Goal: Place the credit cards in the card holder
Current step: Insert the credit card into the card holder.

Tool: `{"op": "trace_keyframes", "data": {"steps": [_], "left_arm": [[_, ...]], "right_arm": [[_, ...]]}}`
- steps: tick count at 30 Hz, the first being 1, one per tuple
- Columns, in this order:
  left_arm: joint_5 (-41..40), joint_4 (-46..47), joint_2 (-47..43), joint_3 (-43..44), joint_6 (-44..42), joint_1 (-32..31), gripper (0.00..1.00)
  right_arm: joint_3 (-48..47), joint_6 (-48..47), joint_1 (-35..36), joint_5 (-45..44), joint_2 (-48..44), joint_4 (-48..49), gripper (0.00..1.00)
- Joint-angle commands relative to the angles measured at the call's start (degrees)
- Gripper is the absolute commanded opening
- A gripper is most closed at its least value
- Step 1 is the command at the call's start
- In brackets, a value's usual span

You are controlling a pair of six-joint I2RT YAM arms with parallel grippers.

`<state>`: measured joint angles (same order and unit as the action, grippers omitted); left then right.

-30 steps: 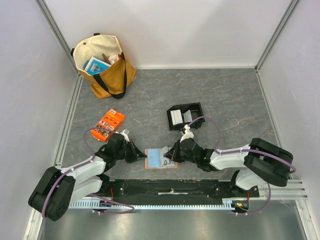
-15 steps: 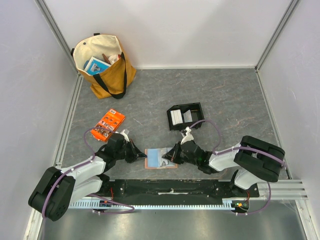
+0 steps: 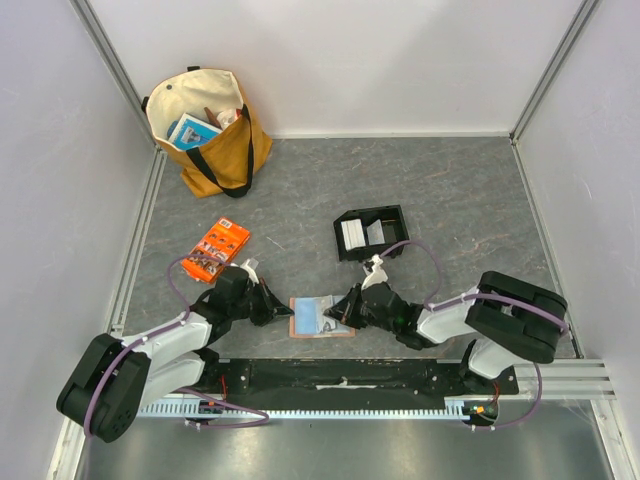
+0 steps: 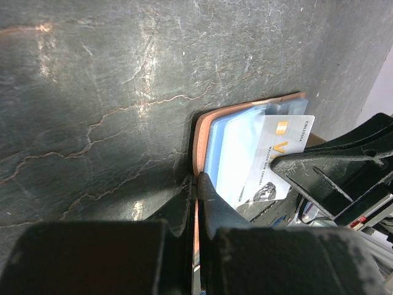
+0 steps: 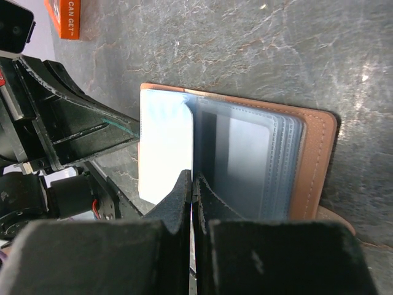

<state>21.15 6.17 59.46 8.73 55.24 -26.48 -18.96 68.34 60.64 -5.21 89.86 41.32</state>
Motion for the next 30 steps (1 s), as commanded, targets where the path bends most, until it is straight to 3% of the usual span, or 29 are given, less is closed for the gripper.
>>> {"op": "trace_keyframes", "data": {"steps": [1, 6, 14, 25, 30], "left_arm": [[-1.46, -0.11, -0.05, 0.67, -2.68, -0.24, 0.02], [-1.46, -0.29, -0.66, 0.41, -2.68, -0.15, 0.02], [-1.37, -0.20, -0.58, 0.50, -2.95, -0.15, 0.02], [-1.99, -0.29, -0.58, 0.32, -2.86, -0.24, 0.02], [-1.90, -0.29, 0.21, 1.11, -3.21, -0.15, 0.02]], "right_arm": [[-0.90, -3.29, 0.27, -7.52, -2.50, -8.00, 0.00], [-1.78, -3.30, 0.27, -7.10, -1.72, -9.42, 0.00], [-3.19, -0.40, 1.32, 2.04, 4.53, -5.46, 0.00], [-1.52, 1.80, 2.46, -0.94, -4.34, -14.07, 0.00], [-2.92, 1.71, 2.46, 0.20, -2.25, -14.78, 0.00]]}}
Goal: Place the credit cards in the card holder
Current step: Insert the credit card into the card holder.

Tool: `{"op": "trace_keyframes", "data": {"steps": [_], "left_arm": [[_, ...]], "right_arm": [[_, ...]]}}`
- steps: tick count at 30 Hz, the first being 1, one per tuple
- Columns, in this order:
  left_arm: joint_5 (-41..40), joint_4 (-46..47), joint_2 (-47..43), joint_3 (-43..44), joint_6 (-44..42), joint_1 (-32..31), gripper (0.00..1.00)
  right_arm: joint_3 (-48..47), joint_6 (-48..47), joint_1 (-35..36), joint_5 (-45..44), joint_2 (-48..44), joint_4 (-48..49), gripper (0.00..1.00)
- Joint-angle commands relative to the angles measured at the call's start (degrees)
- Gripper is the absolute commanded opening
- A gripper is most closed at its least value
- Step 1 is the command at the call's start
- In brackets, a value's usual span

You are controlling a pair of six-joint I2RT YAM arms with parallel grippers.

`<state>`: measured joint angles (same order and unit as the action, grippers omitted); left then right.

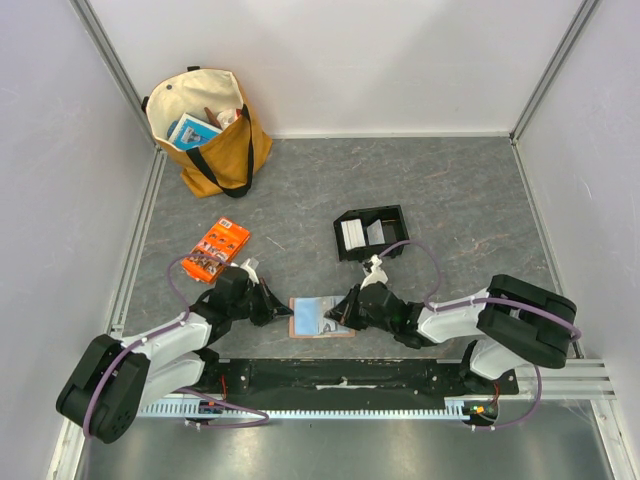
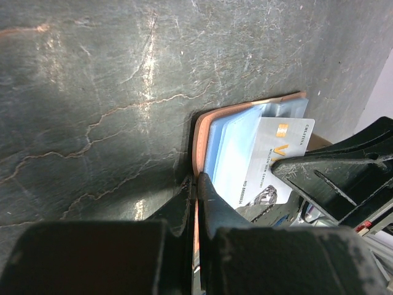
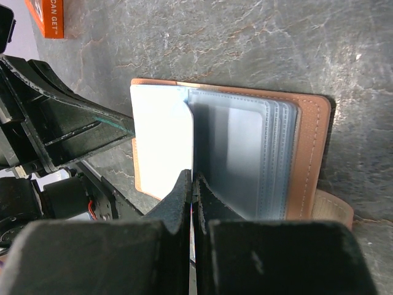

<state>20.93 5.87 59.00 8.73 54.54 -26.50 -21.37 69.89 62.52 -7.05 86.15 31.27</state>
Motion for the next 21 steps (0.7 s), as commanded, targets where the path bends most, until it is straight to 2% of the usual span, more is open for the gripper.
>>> {"op": "trace_keyframes", "data": {"steps": [1, 12, 21], "left_arm": [[-1.59, 0.02, 0.76, 1.29, -2.51, -0.13, 0.02], [-1.50, 0.11, -0.20, 0.85, -2.25, -0.22, 0.02], [-1.59, -1.82, -4.51, -0.82, -1.20, -0.13, 0.02]], "right_arm": [[-1.22, -0.10, 0.50, 2.65, 2.43, -5.07, 0.00], [-4.65, -0.20, 0.50, 3.45, 7.63, -3.75, 0.00], [-2.54, -0.80, 0.15, -5.25, 1.04, -5.69, 0.00]]}}
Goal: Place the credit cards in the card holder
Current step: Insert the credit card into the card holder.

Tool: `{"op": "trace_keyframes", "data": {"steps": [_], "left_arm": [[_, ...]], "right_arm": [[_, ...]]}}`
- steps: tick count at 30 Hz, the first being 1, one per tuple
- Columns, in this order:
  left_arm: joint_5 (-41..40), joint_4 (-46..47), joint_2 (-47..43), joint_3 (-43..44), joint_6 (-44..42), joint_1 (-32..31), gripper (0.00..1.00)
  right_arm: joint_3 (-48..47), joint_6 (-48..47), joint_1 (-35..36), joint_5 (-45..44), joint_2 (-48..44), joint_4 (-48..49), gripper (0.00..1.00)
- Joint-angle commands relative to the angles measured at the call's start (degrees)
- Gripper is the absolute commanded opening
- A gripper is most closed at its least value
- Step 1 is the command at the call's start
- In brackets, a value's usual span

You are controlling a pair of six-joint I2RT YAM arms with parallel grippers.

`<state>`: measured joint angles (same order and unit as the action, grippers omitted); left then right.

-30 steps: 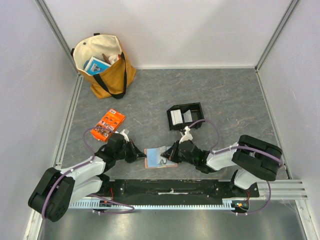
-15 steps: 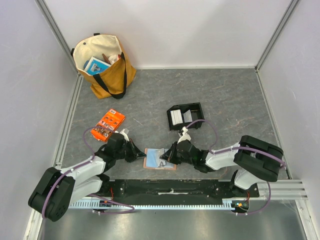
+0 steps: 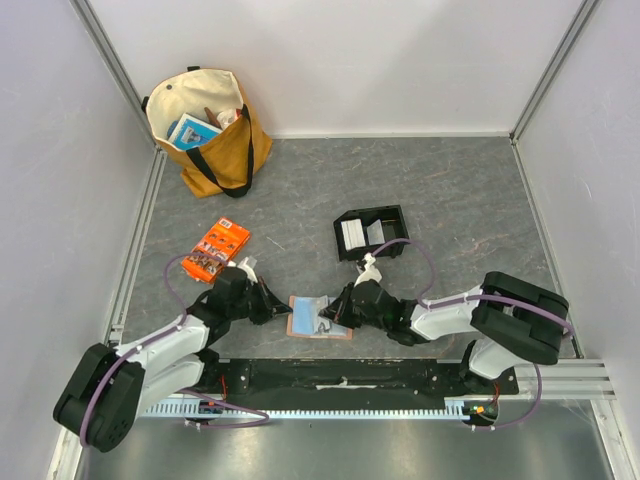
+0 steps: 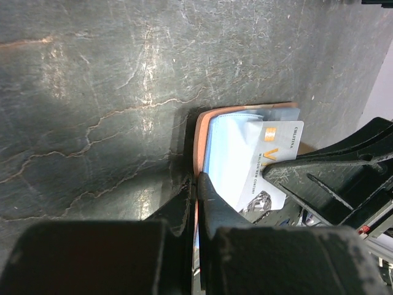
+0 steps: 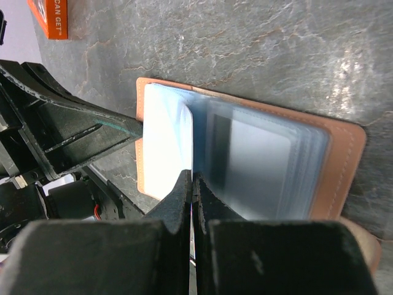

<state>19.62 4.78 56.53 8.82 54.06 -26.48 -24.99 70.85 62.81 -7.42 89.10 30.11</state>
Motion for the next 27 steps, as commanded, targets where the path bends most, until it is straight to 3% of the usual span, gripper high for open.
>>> {"op": "trace_keyframes", "data": {"steps": [1, 12, 19, 22, 27], "left_arm": [[-0.19, -0.73, -2.56, -1.34, -0.37, -0.15, 0.02], [0.07, -0.12, -7.49, -5.30, 3.24, -0.33, 0.02], [-0.90, -0.03, -6.97, -4.87, 3.24, -0.33, 0.02], [-0.98, -0.03, -6.17, -3.99, 2.89, -0.33, 0.02], [-0.98, -0.03, -5.73, -3.37, 2.36, -0.24, 0.02]], "right_arm": [[1.35, -1.77, -0.23, -5.06, -1.83, -4.01, 0.00], [0.65, 1.40, 0.39, 1.35, 5.99, 3.11, 0.00], [-0.23, 0.52, 1.35, 1.71, 4.95, 0.31, 0.02], [-1.11, -1.15, 1.18, 0.31, 2.76, -4.69, 0.09], [-5.14, -6.06, 1.18, -8.11, -4.01, -18.12, 0.38]]}}
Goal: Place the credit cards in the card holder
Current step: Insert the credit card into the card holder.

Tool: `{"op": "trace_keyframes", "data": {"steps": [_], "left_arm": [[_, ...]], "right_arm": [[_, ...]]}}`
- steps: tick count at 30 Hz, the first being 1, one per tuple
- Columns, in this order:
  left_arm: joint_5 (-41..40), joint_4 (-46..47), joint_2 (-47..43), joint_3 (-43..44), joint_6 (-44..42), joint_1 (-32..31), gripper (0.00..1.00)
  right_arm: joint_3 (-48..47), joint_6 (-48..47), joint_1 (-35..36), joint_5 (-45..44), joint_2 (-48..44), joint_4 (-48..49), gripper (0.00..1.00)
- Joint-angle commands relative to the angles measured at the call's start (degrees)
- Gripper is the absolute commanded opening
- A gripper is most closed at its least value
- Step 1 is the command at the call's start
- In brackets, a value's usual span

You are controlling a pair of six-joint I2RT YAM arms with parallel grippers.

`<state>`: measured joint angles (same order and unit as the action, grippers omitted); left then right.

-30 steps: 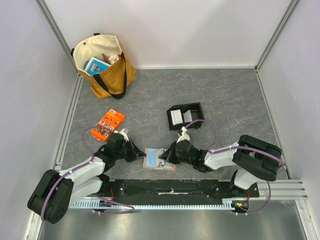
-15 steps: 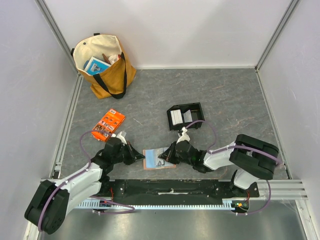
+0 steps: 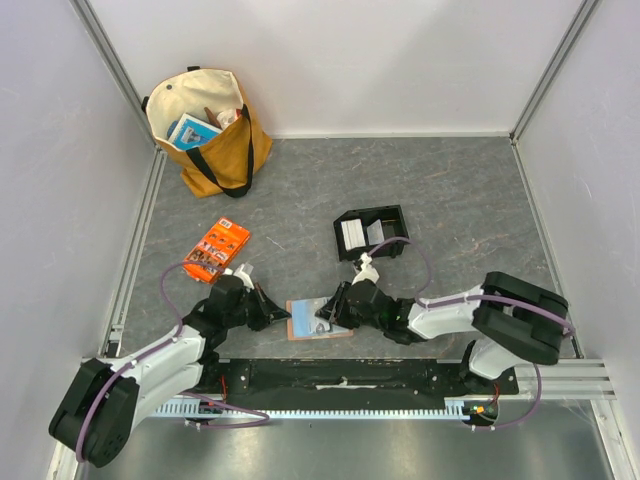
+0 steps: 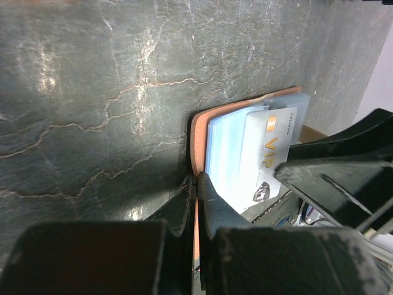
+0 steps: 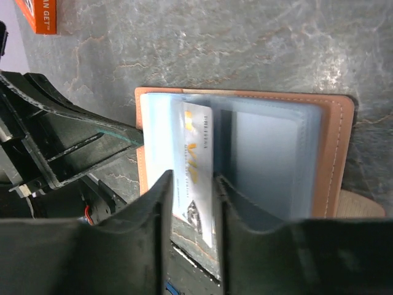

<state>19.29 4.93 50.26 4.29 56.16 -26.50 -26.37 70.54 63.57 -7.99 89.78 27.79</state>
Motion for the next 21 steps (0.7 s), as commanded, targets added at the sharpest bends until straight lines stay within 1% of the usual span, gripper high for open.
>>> {"op": "trace_keyframes", "data": {"steps": [1, 2, 7, 11, 21], "left_arm": [[-0.48, -0.27, 0.45, 1.15, 0.09, -0.22, 0.02], [-0.39, -0.27, 0.45, 1.15, -0.09, -0.22, 0.02], [0.05, -0.27, 0.54, 1.24, -0.44, -0.22, 0.02], [0.22, -0.27, 0.45, 1.24, -0.61, -0.22, 0.02], [0.48, -0.18, 0.54, 1.59, -0.79, -0.22, 0.02]], "right_arm": [[-5.08, -6.90, 0.41, -8.87, -5.66, -18.62, 0.44], [-5.70, -7.69, 0.41, -9.67, -6.28, -19.78, 0.47], [-8.69, -9.63, 0.24, -8.19, -4.71, -21.73, 0.51], [-10.37, -9.64, 0.24, -6.25, -1.80, -22.26, 0.51], [-12.21, -10.43, 1.20, -0.45, 2.85, -16.55, 0.47]]}}
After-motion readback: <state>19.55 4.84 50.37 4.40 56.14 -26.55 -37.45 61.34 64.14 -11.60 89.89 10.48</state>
